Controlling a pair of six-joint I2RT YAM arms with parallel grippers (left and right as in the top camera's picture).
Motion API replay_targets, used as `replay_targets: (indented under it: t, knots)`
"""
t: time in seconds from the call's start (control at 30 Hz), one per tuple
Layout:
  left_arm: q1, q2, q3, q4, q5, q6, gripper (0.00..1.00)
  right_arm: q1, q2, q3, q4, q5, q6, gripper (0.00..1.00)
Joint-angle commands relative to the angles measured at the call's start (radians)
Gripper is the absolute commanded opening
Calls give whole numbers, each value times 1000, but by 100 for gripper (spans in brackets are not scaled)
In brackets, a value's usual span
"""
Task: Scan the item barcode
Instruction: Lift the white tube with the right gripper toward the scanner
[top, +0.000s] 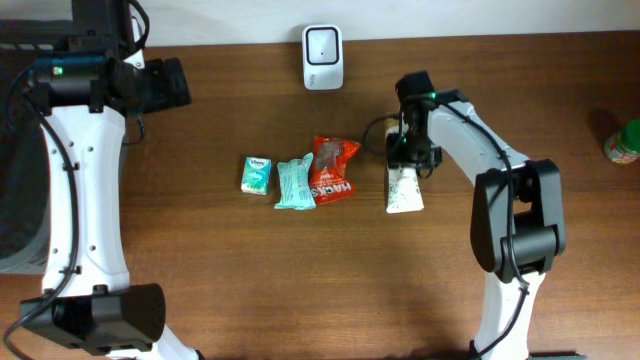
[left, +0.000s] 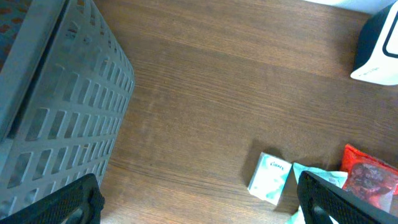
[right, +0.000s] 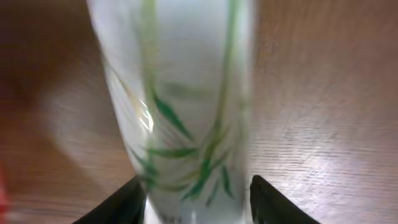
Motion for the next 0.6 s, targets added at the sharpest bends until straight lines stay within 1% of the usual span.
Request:
replay_targets:
  t: [0.0, 0.1, 0.13, 0.27, 0.3, 0.43, 0.5, 0.57]
  knots:
    - [-2, -2, 14, -2, -7, -12, 99, 21, -4, 154, 0, 0, 6, 45]
    - [-2, -2, 14, -2, -7, -12, 99, 39, -4, 234, 0, 2, 6, 45]
    - [-2, -2, 14, -2, -7, -12, 99, 42, -4, 239, -3, 33, 6, 55]
    - [-2, -2, 14, -2, -7, -12, 99, 39, -3, 195, -79, 205, 6, 65]
    - [-2, -2, 14, -2, -7, -12, 99, 39, -3, 169, -92, 210, 5, 71]
    - [-2, -2, 14, -2, -7, -12, 99, 39, -3, 42, -78, 209, 6, 73]
    - [-2, -2, 14, -2, -7, -12, 99, 46, -3, -42, -14, 174, 6, 73]
    - [-2, -2, 14, -2, -7, -12, 99, 57, -3, -80, 29, 164, 6, 73]
